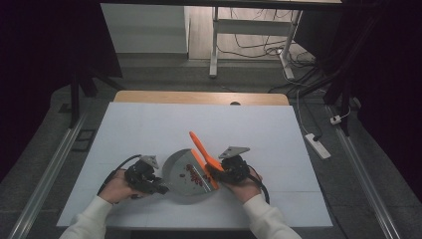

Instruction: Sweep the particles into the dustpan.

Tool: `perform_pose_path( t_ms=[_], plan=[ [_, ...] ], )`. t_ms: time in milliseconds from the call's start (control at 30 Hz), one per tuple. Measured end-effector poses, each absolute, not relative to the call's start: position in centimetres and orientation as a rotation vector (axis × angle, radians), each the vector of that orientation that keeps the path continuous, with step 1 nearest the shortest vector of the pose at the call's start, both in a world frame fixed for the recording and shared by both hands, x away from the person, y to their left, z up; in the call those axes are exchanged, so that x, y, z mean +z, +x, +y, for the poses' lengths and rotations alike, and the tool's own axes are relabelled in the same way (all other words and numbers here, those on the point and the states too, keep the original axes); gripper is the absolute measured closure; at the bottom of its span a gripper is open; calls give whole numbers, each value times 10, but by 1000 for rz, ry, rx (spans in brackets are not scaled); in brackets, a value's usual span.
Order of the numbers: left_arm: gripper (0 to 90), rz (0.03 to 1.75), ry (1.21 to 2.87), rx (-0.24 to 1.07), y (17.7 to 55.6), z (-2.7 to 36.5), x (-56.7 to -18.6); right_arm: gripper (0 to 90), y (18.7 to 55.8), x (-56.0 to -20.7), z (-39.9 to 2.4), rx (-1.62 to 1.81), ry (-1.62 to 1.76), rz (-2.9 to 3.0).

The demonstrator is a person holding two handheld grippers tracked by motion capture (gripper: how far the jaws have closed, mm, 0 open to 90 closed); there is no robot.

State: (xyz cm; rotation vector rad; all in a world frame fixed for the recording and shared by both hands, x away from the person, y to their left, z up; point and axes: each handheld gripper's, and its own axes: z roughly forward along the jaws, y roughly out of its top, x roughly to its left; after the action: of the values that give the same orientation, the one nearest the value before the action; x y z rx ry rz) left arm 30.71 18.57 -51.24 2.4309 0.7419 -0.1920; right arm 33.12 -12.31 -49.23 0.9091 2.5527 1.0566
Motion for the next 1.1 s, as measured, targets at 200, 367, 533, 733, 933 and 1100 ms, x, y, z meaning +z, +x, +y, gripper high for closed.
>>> perform_pose_path(
  t_ms=[200, 367, 533, 733, 933, 1100],
  plan=[
    [618, 742, 2433, -196, 307, 185, -513, 699, 323, -490, -103, 1146, 853, 2608],
    [618, 741, 2431, -189, 307, 186, -512, 699, 326, -480, -109, 1185, 849, 2555],
    [617, 742, 2431, -195, 307, 185, -513, 699, 337, -470, -140, 1186, 934, 2450],
    [617, 749, 2427, -190, 307, 185, -513, 699, 349, -473, -162, 1123, 988, 2393],
    [618, 751, 2426, -191, 306, 185, -513, 698, 348, -483, -170, 1053, 1028, 2421],
    [617, 747, 2428, -193, 306, 185, -513, 698, 337, -488, -170, 1021, 1030, 2456]
  ],
)
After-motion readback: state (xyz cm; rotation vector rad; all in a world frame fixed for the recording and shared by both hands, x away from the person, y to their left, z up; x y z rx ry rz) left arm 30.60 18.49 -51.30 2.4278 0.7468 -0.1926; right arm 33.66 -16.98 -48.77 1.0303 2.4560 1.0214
